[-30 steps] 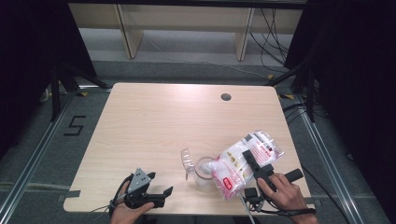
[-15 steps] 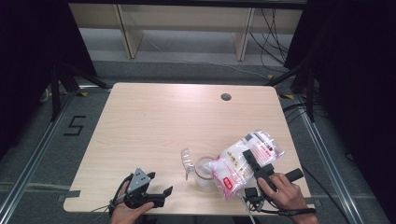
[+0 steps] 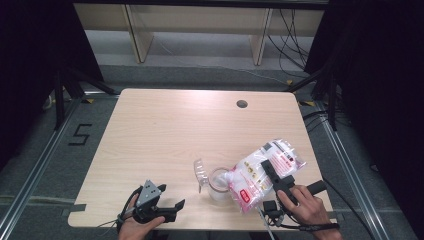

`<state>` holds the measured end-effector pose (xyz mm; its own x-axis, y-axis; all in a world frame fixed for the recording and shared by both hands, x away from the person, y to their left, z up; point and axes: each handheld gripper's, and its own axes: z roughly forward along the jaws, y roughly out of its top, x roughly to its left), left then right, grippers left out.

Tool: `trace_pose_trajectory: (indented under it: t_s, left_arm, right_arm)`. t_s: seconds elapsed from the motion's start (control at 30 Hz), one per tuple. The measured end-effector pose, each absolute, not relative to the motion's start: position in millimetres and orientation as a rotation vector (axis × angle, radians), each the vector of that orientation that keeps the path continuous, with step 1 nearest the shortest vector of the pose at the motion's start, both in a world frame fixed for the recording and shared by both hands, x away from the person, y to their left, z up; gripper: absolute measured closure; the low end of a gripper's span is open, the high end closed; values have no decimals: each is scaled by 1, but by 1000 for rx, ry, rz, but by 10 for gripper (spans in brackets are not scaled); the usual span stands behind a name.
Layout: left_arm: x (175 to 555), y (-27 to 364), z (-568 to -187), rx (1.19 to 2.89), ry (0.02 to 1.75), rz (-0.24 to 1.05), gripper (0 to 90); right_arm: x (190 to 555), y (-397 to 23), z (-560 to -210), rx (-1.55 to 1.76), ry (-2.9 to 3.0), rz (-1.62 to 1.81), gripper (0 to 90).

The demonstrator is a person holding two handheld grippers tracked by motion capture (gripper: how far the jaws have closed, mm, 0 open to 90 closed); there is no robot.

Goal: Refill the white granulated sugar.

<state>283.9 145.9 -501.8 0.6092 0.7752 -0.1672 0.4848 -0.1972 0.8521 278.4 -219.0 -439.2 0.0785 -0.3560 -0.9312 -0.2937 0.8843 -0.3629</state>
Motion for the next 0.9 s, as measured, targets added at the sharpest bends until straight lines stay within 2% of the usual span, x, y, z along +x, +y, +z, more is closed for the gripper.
trace_pose_trajectory:
  t_s: [0.9]
  left_arm:
    - [284, 147, -501, 1860, 1018, 374, 155]
  right_arm:
    - [277, -222, -437, -530, 1501, -53, 738]
